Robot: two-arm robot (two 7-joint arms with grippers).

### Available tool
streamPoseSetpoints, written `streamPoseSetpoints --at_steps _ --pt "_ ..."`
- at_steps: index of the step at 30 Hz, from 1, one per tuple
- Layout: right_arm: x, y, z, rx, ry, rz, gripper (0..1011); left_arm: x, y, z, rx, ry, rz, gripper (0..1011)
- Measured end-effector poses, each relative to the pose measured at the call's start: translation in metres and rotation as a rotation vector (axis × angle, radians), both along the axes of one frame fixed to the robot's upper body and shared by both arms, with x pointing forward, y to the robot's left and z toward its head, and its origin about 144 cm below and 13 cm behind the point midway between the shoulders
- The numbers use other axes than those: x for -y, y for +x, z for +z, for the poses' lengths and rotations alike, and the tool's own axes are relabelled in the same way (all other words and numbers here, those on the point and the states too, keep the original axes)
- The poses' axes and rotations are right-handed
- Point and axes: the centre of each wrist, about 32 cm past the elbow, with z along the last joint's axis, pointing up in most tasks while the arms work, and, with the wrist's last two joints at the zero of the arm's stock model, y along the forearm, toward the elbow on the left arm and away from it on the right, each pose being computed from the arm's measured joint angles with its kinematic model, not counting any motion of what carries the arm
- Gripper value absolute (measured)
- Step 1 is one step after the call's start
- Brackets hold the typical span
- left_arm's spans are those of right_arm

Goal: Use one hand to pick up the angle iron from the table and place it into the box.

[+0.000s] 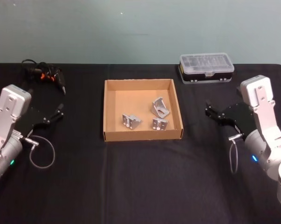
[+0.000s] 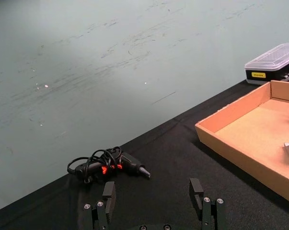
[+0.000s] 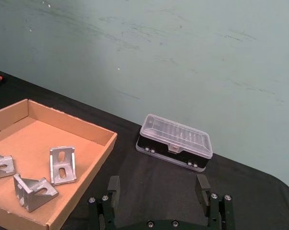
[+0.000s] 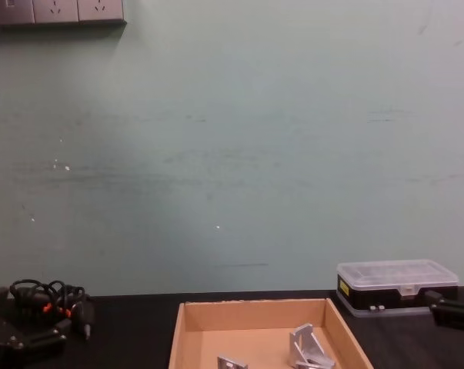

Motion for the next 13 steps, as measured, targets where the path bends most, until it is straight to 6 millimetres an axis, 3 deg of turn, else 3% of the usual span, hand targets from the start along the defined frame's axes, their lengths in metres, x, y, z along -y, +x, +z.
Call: streamPoseSetpoints --at_steps 13 --pt "-0.0008 0.0003 0.0007 -0.001 0.000 0.002 1003 0.0000 0.0000 0.0000 0.000 0.000 0.000 1011"
